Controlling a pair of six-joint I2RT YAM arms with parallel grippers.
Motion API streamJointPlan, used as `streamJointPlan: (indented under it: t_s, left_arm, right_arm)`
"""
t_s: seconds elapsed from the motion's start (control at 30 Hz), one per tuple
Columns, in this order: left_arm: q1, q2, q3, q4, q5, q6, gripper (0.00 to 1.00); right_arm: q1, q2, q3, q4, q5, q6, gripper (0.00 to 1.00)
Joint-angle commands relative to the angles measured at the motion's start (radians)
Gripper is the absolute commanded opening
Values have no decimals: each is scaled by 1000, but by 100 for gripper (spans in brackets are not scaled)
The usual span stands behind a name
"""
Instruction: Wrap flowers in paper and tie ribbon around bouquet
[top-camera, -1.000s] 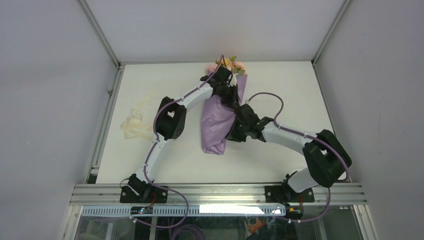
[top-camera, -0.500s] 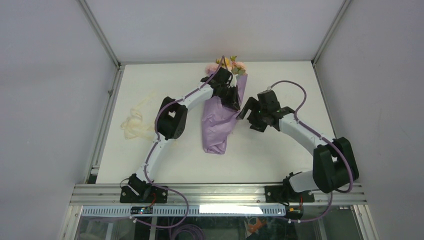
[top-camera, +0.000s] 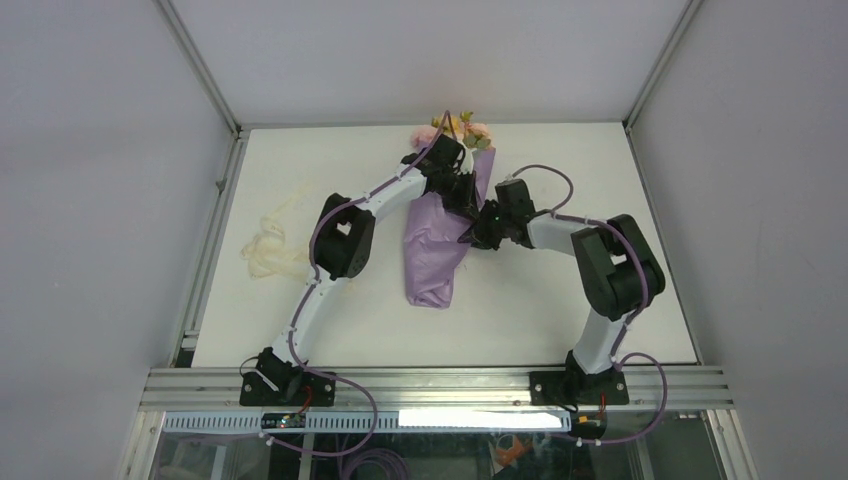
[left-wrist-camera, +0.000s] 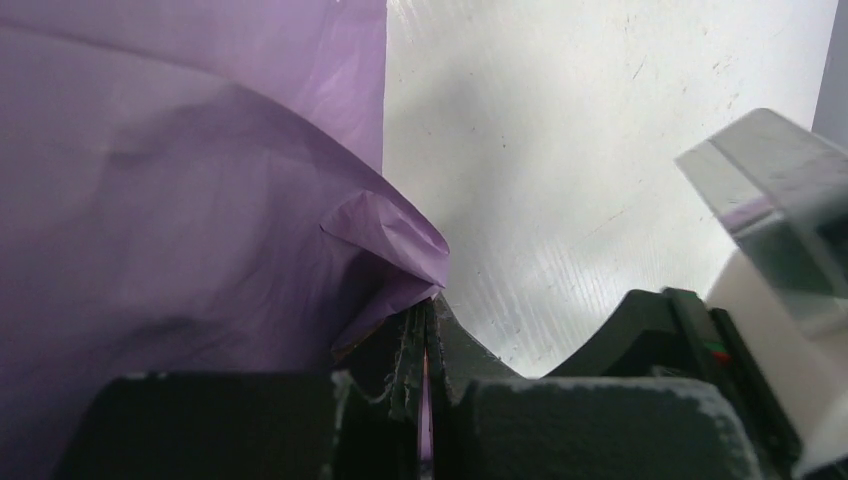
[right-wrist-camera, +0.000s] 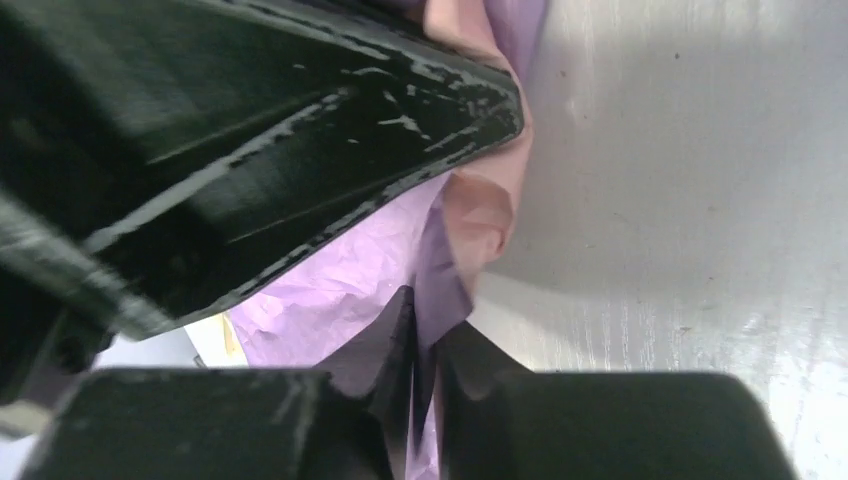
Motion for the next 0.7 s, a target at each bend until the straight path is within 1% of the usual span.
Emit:
streamJointPlan:
  t_s: [0.0,0.03,0.07,0.13,0.17,0.2,0.23,0.27,0.3,0.33,0.4,0.47,0.5,0.53,0.57,0.67]
  left_arm:
    - [-10,-71,50,48,5,54,0]
    - [-10,-81,56,45,6,66,0]
    - [-10,-100,62,40,12,82,9]
    - [-8,-146,72,24,31,123,41]
    - [-8,-178,74,10,48,157,53]
    - [-7,-214,75,-13,68,216,62]
    - [-7,-258,71,-44,90,270,67]
    - [-7,-302,59,-81,111,330,69]
    - [-7,-356,17,-116,128,387,70]
    - [-8,-407,-30,-154,139,453,66]
    - [-10,-493,-124,-251,152,562,50]
    - [-18,-529,-221,-323,133,652,31]
    - [-28,-537,-263,-352,123,700,25]
    - [-42,-543,-297,-381,113,744,22]
    - [-70,-547,-333,-397,96,780,20]
    - [-136,-538,-422,-387,2,878,21]
  right_arm:
    - [-3,4,-4,83,-49,7,3]
    - [-6,0,-14,67,-35,6,0]
    - [-8,-8,-23,49,-21,1,0]
    - [-10,-19,-35,7,10,-19,0]
    - [-11,-25,-40,-7,21,-28,0]
    - [-14,-26,-44,-11,25,-36,0]
    - [-17,-27,-49,-11,24,-39,0]
    - [-23,-25,-52,-9,22,-39,0]
    - [-28,-25,-58,-2,17,-38,0]
    - [-32,-26,-62,9,14,-37,0]
    - [-35,-19,-62,17,6,-35,0]
    - [-36,-7,-58,25,-5,-30,0]
    - [-36,0,-58,26,-12,-26,0]
    - [-35,6,-57,26,-15,-24,0]
    - [-35,8,-56,53,-18,-19,0]
    - [-36,8,-54,68,-17,-12,0]
